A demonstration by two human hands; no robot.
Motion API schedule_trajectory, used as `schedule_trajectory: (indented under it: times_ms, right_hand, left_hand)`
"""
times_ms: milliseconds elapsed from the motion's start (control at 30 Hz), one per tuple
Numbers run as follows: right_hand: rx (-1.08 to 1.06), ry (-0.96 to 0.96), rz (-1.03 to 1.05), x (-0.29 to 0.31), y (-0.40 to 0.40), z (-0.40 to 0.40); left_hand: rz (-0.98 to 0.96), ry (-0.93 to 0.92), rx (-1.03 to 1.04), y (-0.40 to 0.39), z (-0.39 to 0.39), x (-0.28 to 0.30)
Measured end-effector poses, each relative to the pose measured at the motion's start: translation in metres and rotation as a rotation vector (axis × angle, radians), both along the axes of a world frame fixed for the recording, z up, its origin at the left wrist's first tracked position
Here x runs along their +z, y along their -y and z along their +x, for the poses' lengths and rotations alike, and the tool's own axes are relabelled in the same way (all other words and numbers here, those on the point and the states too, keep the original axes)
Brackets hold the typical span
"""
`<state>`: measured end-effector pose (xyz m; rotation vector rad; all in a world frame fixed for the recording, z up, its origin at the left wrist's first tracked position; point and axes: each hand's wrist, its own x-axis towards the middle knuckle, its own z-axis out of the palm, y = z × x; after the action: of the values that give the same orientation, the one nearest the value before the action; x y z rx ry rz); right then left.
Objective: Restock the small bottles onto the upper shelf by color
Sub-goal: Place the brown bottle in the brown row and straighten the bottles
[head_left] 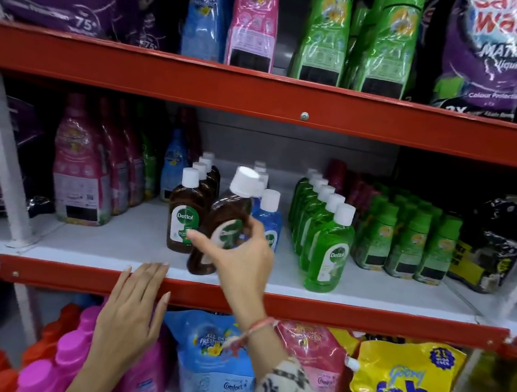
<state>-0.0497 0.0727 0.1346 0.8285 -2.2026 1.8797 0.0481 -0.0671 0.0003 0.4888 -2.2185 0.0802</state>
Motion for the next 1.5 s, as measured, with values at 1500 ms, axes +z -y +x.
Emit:
schedule_trajectory:
  times_ms: [1500]
  right_hand:
    - [-0.14,0.107,-0.312,-0.041,-0.015,-0.042]
  left_hand:
    - [0.734,-0.655,-0.205,-0.047,-0.02,0.065]
